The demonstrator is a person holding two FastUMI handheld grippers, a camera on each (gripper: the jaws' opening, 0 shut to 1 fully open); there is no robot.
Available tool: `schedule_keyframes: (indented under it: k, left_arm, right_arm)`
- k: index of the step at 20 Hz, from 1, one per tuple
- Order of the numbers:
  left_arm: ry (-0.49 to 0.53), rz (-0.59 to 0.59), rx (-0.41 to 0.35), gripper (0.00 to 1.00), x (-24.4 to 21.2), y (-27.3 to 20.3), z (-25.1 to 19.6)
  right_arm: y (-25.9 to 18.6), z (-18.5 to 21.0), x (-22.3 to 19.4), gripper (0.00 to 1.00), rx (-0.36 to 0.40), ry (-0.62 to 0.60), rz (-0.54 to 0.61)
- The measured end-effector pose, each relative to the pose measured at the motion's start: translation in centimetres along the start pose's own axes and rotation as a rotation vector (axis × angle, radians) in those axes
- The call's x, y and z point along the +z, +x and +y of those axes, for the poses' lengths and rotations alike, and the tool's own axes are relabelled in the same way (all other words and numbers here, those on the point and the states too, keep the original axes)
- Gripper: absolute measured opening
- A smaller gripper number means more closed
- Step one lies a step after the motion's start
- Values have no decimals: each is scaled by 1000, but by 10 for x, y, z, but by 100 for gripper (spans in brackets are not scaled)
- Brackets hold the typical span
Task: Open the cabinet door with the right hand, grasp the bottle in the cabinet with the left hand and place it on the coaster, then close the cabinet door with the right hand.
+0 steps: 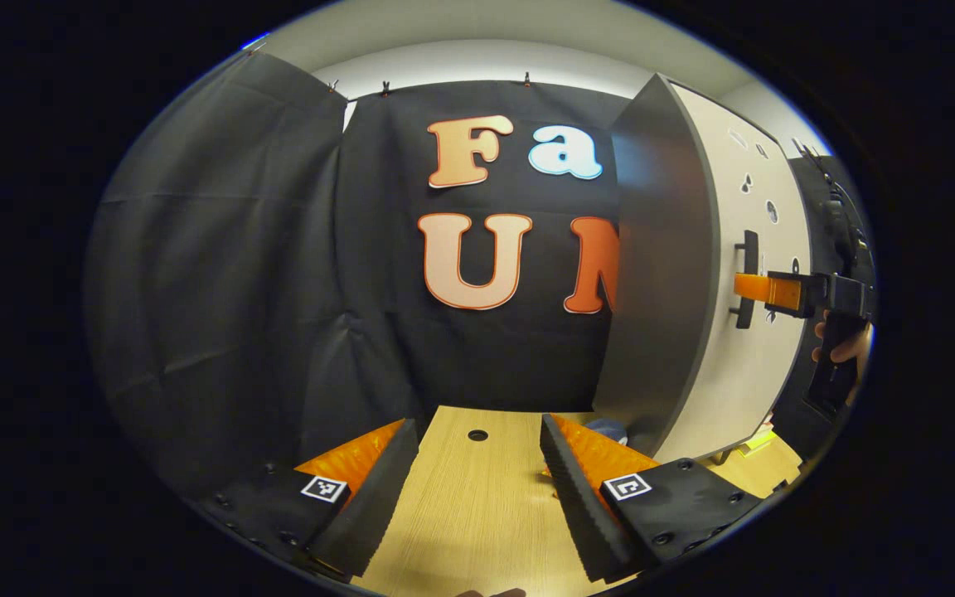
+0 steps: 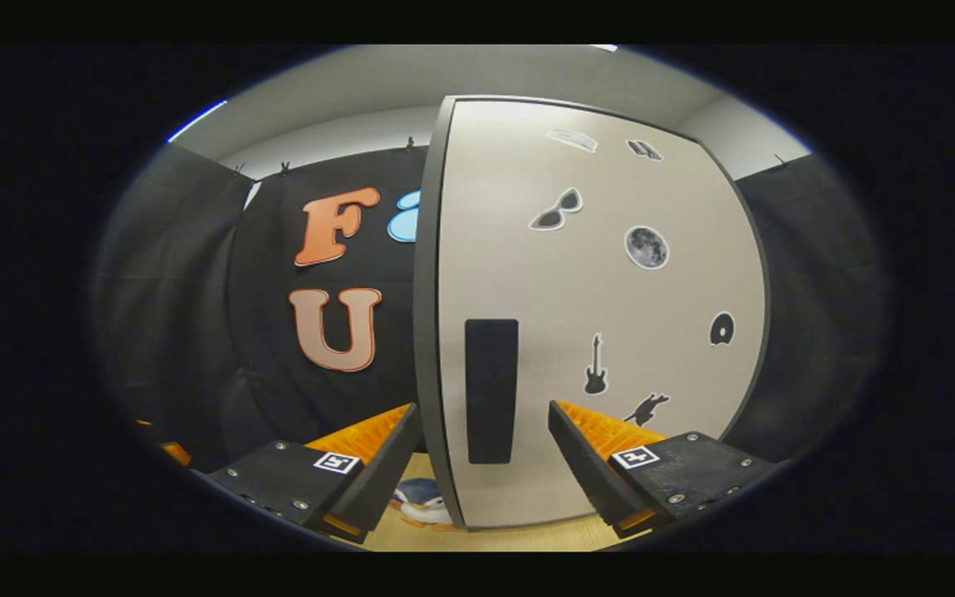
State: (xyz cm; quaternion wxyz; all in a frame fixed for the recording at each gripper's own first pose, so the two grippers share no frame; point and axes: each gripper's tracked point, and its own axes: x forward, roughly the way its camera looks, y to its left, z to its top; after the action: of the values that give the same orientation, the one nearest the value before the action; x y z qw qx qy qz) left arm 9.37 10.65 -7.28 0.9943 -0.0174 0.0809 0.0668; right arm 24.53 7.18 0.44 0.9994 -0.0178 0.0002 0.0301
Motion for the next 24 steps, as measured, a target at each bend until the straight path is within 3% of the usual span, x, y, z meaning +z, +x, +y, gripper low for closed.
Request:
schedule_keyframes:
  k: [5,7,9,13,14,15,24]
  left_arm:
    - [-7,29,33,97,-8,13,23]
    - [-16,37,41,97,-10,15,29]
    - [-12,29,50,97,-8,18,37]
    - [-8,33,56,97,-10,17,42]
    - [-6,34,56,99,-10,17,42]
    - [-1,36,56,99,-11,16,41]
    - [36,4,43,96,4,-16,19]
  right_arm:
    - [21,1,-2,92,-14,-1,10]
    - [25,0,-2,85,-29,0,5]
    - [24,3,-2,70,-24,5,5]
    - [22,-7,-3,54,-58,-19,8]
    - [22,-7,-4,35,-53,7,12]
    - [20,-6,-4,38,-44,41,15]
    - [-2,-7,-4,28,23,84,27]
